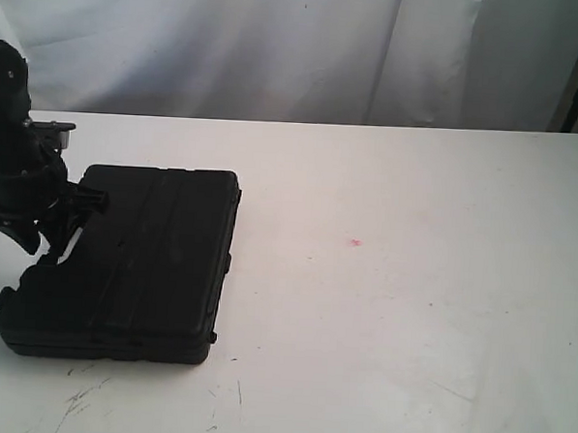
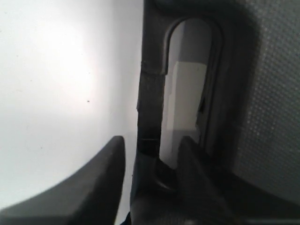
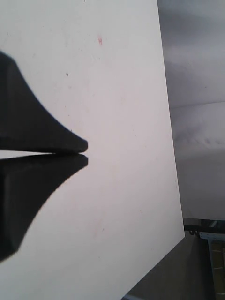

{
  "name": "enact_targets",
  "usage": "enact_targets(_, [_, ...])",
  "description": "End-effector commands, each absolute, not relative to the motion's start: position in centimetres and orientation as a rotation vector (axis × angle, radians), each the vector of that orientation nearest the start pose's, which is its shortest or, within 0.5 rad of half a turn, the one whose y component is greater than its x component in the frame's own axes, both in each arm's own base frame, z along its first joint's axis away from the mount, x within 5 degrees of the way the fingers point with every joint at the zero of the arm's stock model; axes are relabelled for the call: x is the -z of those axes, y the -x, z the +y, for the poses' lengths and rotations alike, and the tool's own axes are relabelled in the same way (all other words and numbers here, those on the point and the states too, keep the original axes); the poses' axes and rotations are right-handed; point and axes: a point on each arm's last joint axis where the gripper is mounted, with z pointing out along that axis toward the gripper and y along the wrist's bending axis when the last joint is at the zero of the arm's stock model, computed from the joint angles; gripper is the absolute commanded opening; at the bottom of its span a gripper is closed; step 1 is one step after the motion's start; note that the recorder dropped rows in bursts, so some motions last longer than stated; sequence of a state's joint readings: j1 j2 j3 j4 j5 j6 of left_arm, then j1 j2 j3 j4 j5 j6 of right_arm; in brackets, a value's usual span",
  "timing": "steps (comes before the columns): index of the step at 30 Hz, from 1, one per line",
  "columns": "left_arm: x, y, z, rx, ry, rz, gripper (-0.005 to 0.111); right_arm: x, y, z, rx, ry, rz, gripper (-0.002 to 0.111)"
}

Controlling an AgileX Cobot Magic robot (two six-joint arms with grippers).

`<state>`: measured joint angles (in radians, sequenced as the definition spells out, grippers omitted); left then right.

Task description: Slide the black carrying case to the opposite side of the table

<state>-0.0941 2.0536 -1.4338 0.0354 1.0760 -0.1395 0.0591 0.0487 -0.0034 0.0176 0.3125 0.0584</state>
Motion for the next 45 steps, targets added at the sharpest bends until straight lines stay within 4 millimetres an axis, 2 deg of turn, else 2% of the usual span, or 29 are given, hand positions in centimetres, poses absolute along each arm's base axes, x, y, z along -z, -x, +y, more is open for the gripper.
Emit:
enact_targets(1, [-16.2,-38.5,-3.4,-0.036,0.083,3.181,0.056,-18.3,-5.7,0.4,-0.097,-0.018,1.838,0.000])
enact_targets(9, [-16.5,-38.4,-3.4,-0.032,0.085,3.180,0.057,-18.3,-5.7,0.4,-0.097,-0.018,1.838,0.000])
enact_targets(12, [-17.6,-38.4,-3.4,-0.024,0.085,3.142,0.053,-18.3,-5.7,0.4,-0.097,-0.018,1.838,0.000])
enact_targets(17, [-21.3,-38.1,-3.4,0.002,0.081,3.005,0.032,-18.3,-5.7,0.4,-0.097,-0.018,1.838,0.000])
enact_targets(21, [-25.0,-37.2,-3.3,0.023,0.079,2.886,0.002,-18.3,-5.7,0.4,-0.097,-0.018,1.838,0.000])
enact_targets(24, [-27.7,-35.9,-3.4,0.075,0.052,2.781,0.000,-18.3,-5.7,0.4,-0.097,-0.018,1.838,0.000])
enact_targets(27, [-30.1,-33.5,-3.8,0.176,0.024,2.625,0.000,-18.3,-5.7,0.4,-0.097,-0.018,1.838,0.000])
enact_targets(32, [-32.9,-27.9,-4.2,0.296,-0.097,2.325,0.000,-18.3,-5.7,0.4,-0.097,-0.018,1.838,0.000])
enact_targets(35, [-33.7,-24.5,-4.0,0.291,-0.157,2.219,0.000,-18.3,-5.7,0.4,-0.097,-0.018,1.838,0.000])
enact_targets(40, [-34.8,-19.7,-3.5,0.283,-0.154,2.104,0.000,-18.3,-5.7,0.4,-0.097,-0.018,1.838,0.000])
enact_targets(45, [-36.9,-16.7,-3.2,0.277,-0.162,1.984,0.000,-18.3,-5.7,0.4,-0.097,-0.018,1.838,0.000])
